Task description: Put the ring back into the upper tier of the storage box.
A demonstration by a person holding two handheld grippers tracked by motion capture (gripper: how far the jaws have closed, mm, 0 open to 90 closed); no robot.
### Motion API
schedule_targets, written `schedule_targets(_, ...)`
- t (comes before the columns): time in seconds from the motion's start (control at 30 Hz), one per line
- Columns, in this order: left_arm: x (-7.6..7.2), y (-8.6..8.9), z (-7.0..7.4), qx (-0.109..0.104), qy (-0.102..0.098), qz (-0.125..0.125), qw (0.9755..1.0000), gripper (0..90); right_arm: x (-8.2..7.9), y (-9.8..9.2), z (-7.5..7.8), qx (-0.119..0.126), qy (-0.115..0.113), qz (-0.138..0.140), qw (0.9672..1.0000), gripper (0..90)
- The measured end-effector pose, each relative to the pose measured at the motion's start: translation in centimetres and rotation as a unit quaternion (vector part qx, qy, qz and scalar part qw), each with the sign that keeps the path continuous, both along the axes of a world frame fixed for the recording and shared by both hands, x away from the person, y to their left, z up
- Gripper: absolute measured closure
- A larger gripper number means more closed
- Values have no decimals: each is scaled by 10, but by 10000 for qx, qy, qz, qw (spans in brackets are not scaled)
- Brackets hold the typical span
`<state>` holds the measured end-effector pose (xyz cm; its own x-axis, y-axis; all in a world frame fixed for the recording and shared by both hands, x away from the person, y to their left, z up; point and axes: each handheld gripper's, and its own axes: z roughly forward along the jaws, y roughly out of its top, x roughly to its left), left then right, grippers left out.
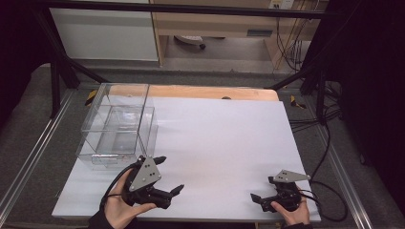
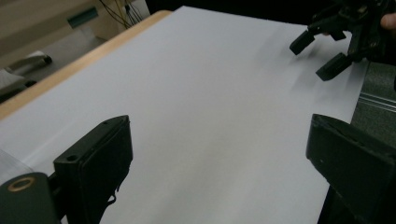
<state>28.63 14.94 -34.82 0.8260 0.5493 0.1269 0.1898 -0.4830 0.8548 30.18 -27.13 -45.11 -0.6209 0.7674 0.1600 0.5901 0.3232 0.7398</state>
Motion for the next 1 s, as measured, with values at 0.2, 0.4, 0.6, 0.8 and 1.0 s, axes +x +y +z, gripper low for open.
schedule_targets(0.2, 0, 4, -33, 117, 378, -17, 9992, 70, 0, 0, -1, -20, 2, -3, 10000, 7)
schedule_targets(0.4, -3, 16, -67, 132, 781, -2, 9969, 63, 0, 0, -1, -20, -11, -11, 10000, 7)
schedule_targets(0.6, -1, 34, -90, 213, 996, 178, 9946, 61, 1, 1, -2, -58, -14, -5, 10000, 7)
schedule_targets(0.8, 0, 36, -100, 264, 1103, 156, 9934, 61, 1, 1, -1, -48, -15, -7, 10000, 6)
schedule_targets(1.0, 3, 41, -105, 224, 1180, 330, 9922, 61, 0, 0, -1, -23, -11, -11, 10000, 6)
